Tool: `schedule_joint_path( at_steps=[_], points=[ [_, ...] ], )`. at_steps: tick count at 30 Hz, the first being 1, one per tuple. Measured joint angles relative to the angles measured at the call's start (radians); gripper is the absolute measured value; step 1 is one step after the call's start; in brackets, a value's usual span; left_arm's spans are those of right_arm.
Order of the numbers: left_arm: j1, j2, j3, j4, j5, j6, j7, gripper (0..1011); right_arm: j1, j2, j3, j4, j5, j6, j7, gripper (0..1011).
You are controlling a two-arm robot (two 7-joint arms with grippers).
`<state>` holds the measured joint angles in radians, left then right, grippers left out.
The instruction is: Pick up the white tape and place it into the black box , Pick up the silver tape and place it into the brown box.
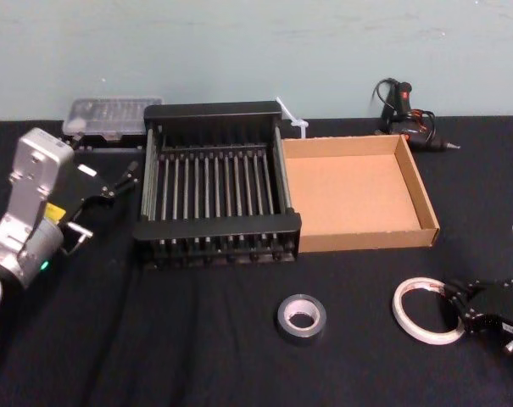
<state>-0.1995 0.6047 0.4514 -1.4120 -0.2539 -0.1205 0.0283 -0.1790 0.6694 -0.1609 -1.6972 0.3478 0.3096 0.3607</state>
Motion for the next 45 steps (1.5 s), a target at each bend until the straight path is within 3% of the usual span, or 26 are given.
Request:
schedule_joint_path(
  at_steps=[15,32,38,45],
  points=[
    [0.0,0.0,0.0,0.0,0.0,0.0,0.0,1002,-0.002,0.0,0.002,-0.001,0.0,-0.004,0.002,70],
    [0.0,0.0,0.0,0.0,0.0,0.0,0.0,1001,-0.035,0.007,0.054,-0.074,0.032,-0.04,0.014,69],
    [0.0,0.0,0.0,0.0,0.0,0.0,0.0,1001,-0.015,0.0,0.057,-0.079,0.029,-0.051,0.002,69],
    [0.0,0.0,0.0,0.0,0.0,0.0,0.0,1001,0.041,-0.019,0.035,-0.063,-0.001,-0.055,-0.009,69]
  ],
)
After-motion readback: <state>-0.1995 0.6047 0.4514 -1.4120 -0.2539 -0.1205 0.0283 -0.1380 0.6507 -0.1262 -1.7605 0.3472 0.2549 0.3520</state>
